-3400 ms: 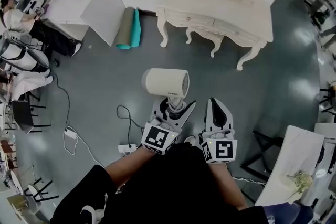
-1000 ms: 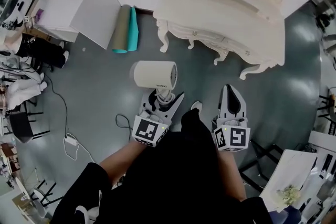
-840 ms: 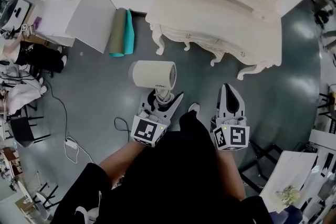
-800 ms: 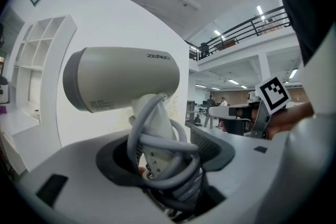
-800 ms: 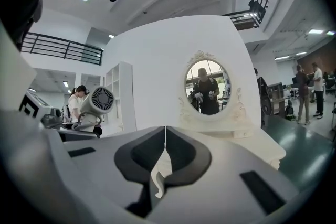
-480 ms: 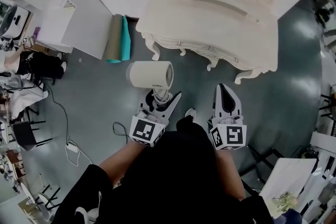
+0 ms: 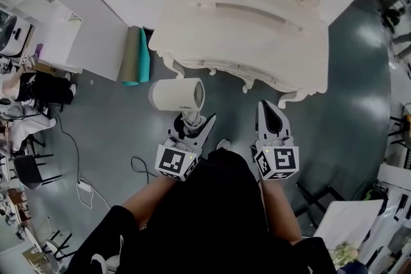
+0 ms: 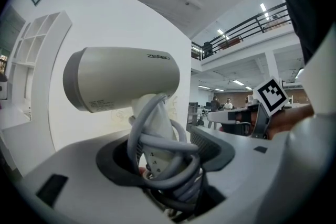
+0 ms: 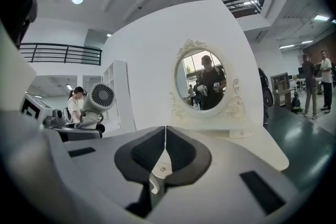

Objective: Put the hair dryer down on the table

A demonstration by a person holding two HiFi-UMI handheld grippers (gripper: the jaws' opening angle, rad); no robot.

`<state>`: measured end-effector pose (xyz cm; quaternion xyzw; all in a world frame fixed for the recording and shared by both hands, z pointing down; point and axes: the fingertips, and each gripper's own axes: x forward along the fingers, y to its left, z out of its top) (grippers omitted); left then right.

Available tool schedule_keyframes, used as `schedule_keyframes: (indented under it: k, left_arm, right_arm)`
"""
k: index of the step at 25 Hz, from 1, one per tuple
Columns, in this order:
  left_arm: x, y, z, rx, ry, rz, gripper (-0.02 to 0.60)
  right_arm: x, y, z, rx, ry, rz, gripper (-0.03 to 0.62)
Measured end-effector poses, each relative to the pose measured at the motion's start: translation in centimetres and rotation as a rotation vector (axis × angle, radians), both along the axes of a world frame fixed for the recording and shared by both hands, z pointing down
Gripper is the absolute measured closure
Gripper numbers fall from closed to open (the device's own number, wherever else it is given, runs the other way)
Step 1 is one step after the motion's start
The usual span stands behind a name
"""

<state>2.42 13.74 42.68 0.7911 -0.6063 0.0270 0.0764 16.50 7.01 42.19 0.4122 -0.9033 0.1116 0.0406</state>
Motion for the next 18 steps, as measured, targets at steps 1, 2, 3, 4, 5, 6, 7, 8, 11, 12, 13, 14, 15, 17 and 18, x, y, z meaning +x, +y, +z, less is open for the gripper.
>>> schedule_keyframes:
  k: [1,2,3,4,5,6,7,8,11,12,13,14,15,17,18]
  left_arm:
    - [0.3,-0.2,0.0,0.000,-0.002,-0.003,0.290]
    - [0.5,-0.3,0.0,-0.002,-0.004,-0.004,0.290]
    - [0.6,-0.5,-0.1,-0.005,-0.007,-0.004,0.290]
    - [0.7,-0.6,-0.2,-0.008,-0.011,-0.003,0.290]
    - [0.8,-0.7,-0.4,-0.008,-0.016,-0.003,0.290]
    - [0.8,-0.9,-0.5,-0.007,-0.019,-0.003,0.290]
    - [0.8,-1.1,-0.7,-0.003,-0.020,-0.006,0.290]
    - [0.7,-1.3,-0.9,0.002,-0.018,-0.010,0.290]
    - [0.5,-1.8,-1.1,0.012,-0.020,-0.013,0.290]
    - [0.4,-2.0,-1.1,0.013,-0.022,-0.010,0.290]
    - [0.4,-2.2,-1.1,0.014,-0.025,-0.005,0.290]
    - [0.4,-2.4,-1.1,0.016,-0.026,0.001,0.290]
    - [0.5,-2.7,-1.1,0.018,-0.025,0.006,0.290]
    - [0.6,-3.1,-1.1,0.023,-0.022,0.014,0.290]
    - [0.7,-3.3,-1.0,0.024,-0.019,0.017,0.290]
  right_arm:
    - [0.2,-0.2,0.1,-0.003,0.001,-0.004,0.574]
    - [0.4,-0.4,0.3,-0.007,0.001,-0.007,0.574]
    - [0.5,-0.5,0.4,-0.014,0.000,-0.007,0.574]
    - [0.6,-0.4,0.6,-0.021,-0.004,-0.005,0.574]
    - [0.7,-0.4,0.7,-0.029,-0.008,-0.004,0.574]
    - [0.8,-0.2,0.8,-0.035,-0.009,-0.003,0.574]
    - [0.9,-0.1,1.0,-0.040,-0.008,-0.006,0.574]
    - [0.8,0.0,1.1,-0.044,-0.005,-0.009,0.574]
    - [0.8,0.3,1.5,-0.051,0.004,-0.013,0.574]
    - [0.9,0.4,1.5,-0.050,0.007,-0.010,0.574]
    - [1.0,0.4,1.5,-0.047,0.010,-0.005,0.574]
    - [1.1,0.5,1.5,-0.043,0.014,0.001,0.574]
    - [1.3,0.5,1.5,-0.039,0.017,0.007,0.574]
    - [1.5,0.6,1.5,-0.034,0.018,0.015,0.574]
    - [1.6,0.7,1.6,-0.035,0.016,0.015,0.574]
